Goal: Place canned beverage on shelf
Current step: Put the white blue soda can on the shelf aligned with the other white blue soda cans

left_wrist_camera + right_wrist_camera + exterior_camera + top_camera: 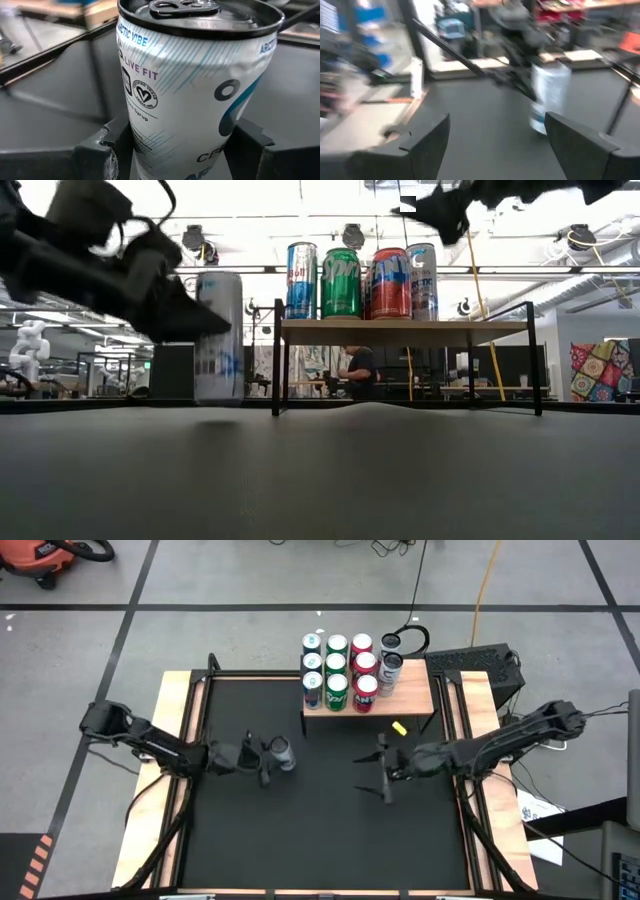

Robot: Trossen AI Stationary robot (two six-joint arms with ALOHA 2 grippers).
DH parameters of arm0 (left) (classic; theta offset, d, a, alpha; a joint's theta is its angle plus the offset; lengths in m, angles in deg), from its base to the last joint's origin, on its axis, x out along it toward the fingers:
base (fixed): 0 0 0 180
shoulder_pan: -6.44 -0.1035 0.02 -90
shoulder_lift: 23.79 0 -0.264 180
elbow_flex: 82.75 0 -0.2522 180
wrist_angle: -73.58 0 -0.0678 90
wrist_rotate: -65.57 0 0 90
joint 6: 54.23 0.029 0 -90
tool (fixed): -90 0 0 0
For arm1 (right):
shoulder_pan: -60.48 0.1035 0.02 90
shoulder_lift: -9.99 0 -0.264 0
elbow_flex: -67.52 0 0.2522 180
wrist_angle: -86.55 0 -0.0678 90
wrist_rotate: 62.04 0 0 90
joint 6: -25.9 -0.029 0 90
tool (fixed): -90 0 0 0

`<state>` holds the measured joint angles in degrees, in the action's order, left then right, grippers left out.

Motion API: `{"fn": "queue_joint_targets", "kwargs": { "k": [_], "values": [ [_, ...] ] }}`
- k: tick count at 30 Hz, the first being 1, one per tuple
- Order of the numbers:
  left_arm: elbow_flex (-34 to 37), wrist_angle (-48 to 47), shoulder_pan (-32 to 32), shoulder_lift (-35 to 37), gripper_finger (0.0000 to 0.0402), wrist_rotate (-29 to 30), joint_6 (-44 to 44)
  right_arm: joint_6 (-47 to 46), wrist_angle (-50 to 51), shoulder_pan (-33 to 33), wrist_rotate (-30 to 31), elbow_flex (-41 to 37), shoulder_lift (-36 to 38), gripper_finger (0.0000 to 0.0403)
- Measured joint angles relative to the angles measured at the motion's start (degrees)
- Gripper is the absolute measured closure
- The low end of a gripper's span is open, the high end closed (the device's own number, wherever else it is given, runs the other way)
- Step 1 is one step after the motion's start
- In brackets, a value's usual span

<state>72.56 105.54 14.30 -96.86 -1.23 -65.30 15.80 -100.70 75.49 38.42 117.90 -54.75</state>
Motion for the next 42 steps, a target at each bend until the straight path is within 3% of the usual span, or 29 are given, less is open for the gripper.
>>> {"fn": "queue_joint_targets", "kwargs": {
  "k": [7,20,28,35,42],
  "values": [
    [-8.82,0.14,12.90,-5.32,0.0178,11.51,-0.04,-3.31,-5.21,5.73,16.24,-0.02,-10.73,0.0090],
    [-28.57,-0.37,17.81,-26.06,0.0178,26.77,3.02,-0.83,-33.98,9.21,19.85,0.00,-25.54,0.0090],
    [-37.15,-0.22,17.84,-32.77,0.0178,28.11,7.38,9.15,-43.57,9.54,23.18,1.09,-33.27,0.0090],
    [-41.37,-0.16,17.68,-36.50,0.0178,28.64,11.31,13.01,-43.53,9.51,26.86,5.40,-36.49,0.0090],
    [-41.89,-0.12,17.73,-36.57,0.0178,31.72,11.58,11.26,-41.42,9.50,28.72,6.14,-36.16,0.0102]
  ]
}}
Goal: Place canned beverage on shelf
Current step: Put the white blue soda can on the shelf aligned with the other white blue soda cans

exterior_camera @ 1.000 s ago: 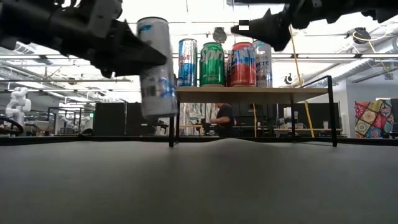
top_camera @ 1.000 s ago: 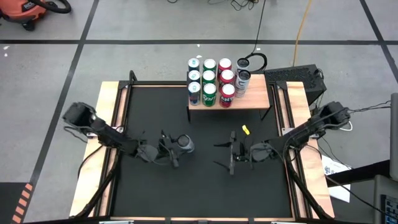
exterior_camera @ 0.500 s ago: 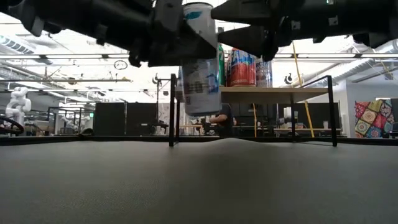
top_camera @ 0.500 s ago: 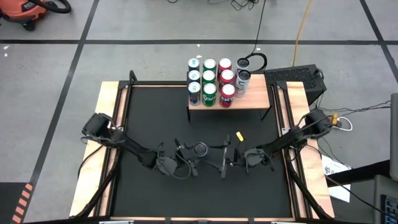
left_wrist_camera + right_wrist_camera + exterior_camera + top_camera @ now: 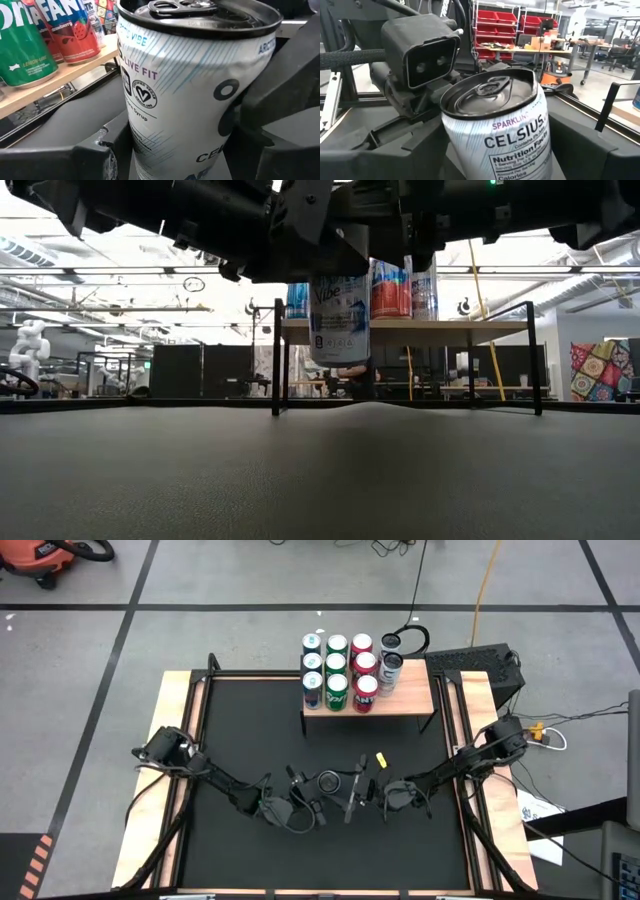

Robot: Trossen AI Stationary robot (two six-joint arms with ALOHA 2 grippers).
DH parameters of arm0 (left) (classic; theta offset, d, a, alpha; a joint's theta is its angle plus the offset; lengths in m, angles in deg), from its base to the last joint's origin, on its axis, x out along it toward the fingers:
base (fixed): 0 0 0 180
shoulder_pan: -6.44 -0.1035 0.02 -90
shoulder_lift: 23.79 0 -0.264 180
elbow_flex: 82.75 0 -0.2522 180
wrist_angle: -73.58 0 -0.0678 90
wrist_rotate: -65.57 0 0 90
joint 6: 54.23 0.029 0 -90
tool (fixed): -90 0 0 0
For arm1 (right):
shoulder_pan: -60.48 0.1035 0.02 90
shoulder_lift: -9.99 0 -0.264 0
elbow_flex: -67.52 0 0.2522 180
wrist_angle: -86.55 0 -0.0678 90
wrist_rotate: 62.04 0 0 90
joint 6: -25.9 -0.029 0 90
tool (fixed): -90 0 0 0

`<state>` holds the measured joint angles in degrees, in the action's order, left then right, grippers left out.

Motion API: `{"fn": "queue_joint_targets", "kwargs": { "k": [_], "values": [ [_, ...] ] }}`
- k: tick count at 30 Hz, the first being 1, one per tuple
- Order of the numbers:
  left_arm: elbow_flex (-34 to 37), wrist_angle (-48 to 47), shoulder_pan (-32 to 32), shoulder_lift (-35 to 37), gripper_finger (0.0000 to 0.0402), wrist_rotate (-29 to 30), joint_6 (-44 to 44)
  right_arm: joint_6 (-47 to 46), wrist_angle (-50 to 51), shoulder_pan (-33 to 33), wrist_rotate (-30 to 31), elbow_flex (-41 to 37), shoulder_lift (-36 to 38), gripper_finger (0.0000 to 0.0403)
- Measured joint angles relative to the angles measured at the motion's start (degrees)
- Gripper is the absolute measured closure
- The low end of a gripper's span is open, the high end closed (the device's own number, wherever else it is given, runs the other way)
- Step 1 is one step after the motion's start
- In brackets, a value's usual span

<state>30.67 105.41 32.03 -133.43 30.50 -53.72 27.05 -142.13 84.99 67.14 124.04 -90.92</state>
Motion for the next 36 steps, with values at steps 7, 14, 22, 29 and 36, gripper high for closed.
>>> {"fn": "queue_joint_targets", "kwargs": {
  "k": [7,14,22,29,36],
  "values": [
    [0.00,-0.15,0.04,0.04,0.0129,-1.69,-0.58,-0.20,0.98,0.04,0.02,-0.09,0.40,0.0160],
    [-0.18,-4.32,1.33,3.45,0.0015,-2.60,-0.07,-5.77,15.17,-0.07,-9.10,-0.13,9.82,0.0157],
    [0.00,-18.02,3.83,12.50,0.0023,-2.30,-2.14,-9.06,39.86,-0.45,-14.21,-0.17,26.73,0.0156],
    [0.02,-20.92,5.73,14.85,0.0023,3.98,-0.47,-10.18,58.60,-5.02,-15.81,-0.17,45.78,0.0156],
    [0.09,-24.24,3.03,13.48,0.0023,3.72,-1.67,-9.64,69.91,-18.17,-18.52,0.03,60.48,0.0156]
  ]
}}
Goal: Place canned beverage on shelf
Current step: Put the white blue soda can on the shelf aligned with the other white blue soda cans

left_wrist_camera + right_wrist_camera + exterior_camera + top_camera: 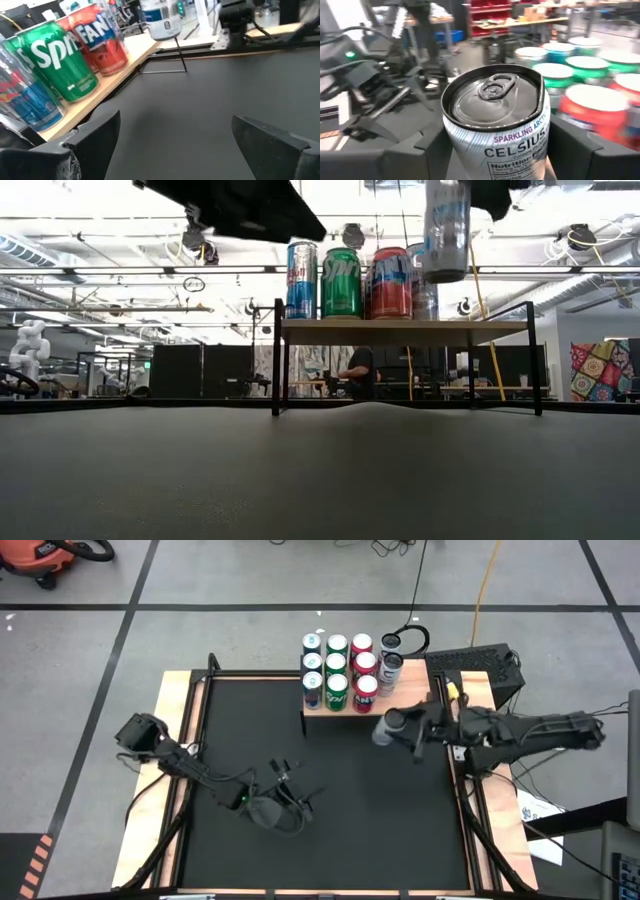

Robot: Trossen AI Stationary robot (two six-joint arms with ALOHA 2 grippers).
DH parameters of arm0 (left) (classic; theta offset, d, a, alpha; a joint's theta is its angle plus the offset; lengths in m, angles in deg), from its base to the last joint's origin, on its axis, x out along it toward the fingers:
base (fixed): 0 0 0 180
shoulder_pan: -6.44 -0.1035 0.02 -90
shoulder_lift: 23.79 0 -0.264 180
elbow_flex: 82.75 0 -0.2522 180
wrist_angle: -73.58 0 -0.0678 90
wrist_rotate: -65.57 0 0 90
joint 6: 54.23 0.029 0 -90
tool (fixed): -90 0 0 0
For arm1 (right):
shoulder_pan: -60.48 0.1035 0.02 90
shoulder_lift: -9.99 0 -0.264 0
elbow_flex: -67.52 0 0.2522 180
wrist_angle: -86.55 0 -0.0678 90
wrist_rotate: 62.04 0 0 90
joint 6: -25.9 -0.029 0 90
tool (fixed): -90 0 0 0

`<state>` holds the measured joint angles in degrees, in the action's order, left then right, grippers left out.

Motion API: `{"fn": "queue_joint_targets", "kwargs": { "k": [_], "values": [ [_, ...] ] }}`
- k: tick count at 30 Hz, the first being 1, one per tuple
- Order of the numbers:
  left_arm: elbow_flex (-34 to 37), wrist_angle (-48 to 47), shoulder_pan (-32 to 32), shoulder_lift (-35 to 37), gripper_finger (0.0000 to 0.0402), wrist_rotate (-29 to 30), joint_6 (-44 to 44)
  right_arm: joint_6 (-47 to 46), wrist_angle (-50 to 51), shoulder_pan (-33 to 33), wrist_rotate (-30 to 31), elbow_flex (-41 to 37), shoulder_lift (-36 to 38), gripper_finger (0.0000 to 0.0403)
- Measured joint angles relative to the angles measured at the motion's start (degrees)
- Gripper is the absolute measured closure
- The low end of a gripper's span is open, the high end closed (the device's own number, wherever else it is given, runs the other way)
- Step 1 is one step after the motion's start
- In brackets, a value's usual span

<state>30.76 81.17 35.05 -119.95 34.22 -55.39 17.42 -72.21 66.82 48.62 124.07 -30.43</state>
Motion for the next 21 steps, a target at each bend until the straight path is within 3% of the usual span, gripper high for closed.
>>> {"fn": "queue_joint_targets", "kwargs": {
  "k": [5,21],
  "values": [
    [0.00,0.25,-2.44,-0.43,0.0023,-2.67,-0.06,2.31,11.03,-8.27,-1.71,3.81,1.69,0.0156],
    [0.00,0.10,-4.97,-0.41,0.0023,-7.55,-1.48,6.20,10.16,-30.90,-20.79,4.82,-3.26,0.0156]
  ]
}}
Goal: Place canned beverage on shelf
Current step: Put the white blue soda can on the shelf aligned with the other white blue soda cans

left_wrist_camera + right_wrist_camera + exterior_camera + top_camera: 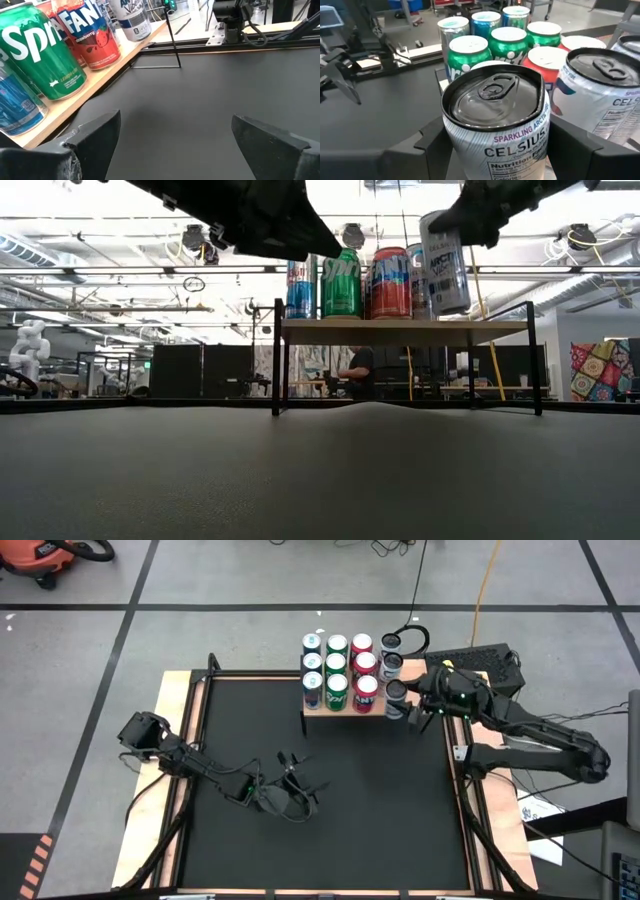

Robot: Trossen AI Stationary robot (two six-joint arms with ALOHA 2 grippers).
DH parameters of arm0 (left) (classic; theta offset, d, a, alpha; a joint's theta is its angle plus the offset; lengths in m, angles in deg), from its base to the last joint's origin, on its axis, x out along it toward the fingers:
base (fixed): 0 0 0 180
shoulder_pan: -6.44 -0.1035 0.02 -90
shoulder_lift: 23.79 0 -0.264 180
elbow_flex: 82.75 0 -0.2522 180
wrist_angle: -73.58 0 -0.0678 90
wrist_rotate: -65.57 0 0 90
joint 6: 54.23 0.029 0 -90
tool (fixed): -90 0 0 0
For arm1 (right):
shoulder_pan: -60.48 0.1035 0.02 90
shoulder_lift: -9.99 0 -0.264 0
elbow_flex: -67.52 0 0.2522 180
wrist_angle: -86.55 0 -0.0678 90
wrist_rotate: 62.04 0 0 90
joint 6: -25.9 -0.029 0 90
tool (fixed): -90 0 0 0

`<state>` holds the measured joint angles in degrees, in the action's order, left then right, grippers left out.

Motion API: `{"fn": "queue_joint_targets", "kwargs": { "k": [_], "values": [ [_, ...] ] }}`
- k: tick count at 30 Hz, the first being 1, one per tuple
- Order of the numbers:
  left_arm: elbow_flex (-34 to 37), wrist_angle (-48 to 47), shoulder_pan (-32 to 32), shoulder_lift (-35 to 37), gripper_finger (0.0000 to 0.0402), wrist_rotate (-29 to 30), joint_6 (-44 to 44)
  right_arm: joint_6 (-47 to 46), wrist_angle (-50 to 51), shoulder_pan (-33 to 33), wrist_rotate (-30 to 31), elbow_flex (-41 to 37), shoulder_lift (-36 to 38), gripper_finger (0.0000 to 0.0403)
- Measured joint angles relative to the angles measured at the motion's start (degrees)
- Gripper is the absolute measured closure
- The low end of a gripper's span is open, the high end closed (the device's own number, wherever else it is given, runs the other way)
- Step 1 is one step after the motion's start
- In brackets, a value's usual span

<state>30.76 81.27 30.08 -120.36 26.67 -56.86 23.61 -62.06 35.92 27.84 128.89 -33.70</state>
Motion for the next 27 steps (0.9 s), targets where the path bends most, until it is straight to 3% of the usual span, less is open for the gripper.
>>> {"fn": "queue_joint_targets", "kwargs": {
  "k": [10,27],
  "values": [
    [0.00,-0.16,0.11,0.00,0.0023,0.02,-0.07,0.22,-3.26,-6.69,-8.66,-2.01,-0.30,0.0156],
    [0.00,-0.14,0.07,0.00,0.0023,0.02,-0.05,-1.62,-12.15,-14.07,-16.03,-5.66,-3.53,0.0152]
  ]
}}
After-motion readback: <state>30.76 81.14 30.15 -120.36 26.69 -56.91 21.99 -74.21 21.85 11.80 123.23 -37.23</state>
